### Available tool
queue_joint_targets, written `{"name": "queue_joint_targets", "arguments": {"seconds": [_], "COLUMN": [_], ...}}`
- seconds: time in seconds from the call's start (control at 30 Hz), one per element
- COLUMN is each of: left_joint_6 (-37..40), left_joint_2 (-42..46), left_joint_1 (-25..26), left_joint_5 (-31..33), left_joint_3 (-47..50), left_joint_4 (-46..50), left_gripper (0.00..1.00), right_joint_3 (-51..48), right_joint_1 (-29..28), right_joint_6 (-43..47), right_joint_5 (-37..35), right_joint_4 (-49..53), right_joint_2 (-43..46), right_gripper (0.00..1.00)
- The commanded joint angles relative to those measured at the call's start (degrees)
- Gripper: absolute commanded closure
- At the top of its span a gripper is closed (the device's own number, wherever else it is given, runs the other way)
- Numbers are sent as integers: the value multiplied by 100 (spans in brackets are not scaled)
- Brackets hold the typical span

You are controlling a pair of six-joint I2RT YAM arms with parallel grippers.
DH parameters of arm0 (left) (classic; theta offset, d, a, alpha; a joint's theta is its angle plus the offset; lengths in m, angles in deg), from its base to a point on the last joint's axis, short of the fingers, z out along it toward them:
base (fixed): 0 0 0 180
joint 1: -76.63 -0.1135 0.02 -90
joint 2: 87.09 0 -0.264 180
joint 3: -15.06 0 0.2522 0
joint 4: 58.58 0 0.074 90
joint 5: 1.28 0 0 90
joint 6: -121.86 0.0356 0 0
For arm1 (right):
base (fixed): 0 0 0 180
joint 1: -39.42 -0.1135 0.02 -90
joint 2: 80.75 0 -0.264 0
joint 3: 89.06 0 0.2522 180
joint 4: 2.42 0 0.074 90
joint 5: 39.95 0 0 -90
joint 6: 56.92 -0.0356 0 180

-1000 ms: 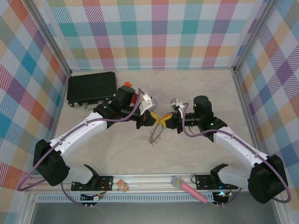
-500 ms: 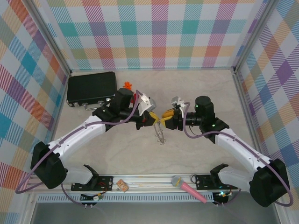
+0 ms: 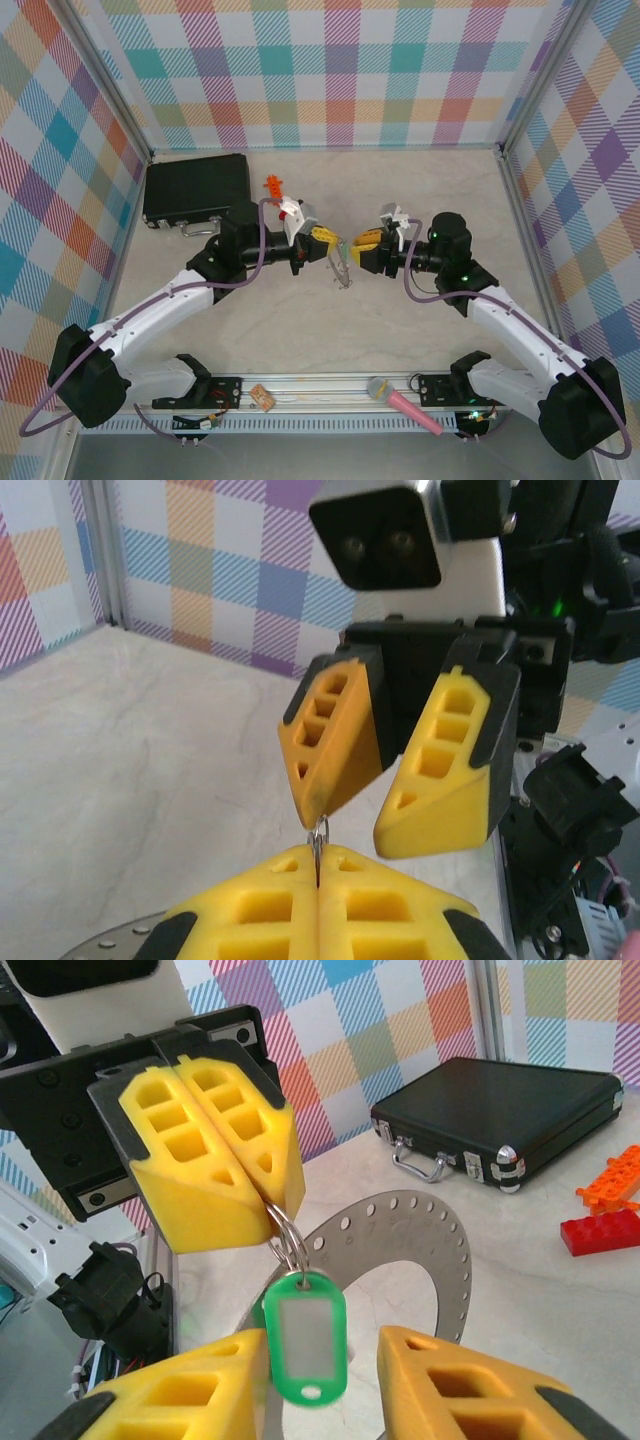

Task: Put the keys on the keyring

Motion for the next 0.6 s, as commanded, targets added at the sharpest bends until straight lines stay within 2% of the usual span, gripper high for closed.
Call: {"name": "queue_joint_targets", "arguments": {"seconds": [0.0, 0.17, 0.57], "left_joint_6": [-231, -244, -238], "left_joint_2": [4, 15, -77], "left_joint_1": [16, 16, 34], "left_joint_5": [-93, -214, -321], "left_joint_3": [90, 75, -38], "left_joint_4": [-861, -792, -616], "left_gripper": [100, 100, 100], "right_joint_3": [203, 270, 533], "right_joint_1": [45, 44, 26], "right_joint_6": [-97, 18, 24], "right_joint_5": [192, 175, 467], "right_joint_4": [-217, -193, -264], "right_joint_2": [34, 133, -82], "right_gripper": [70, 73, 76]}}
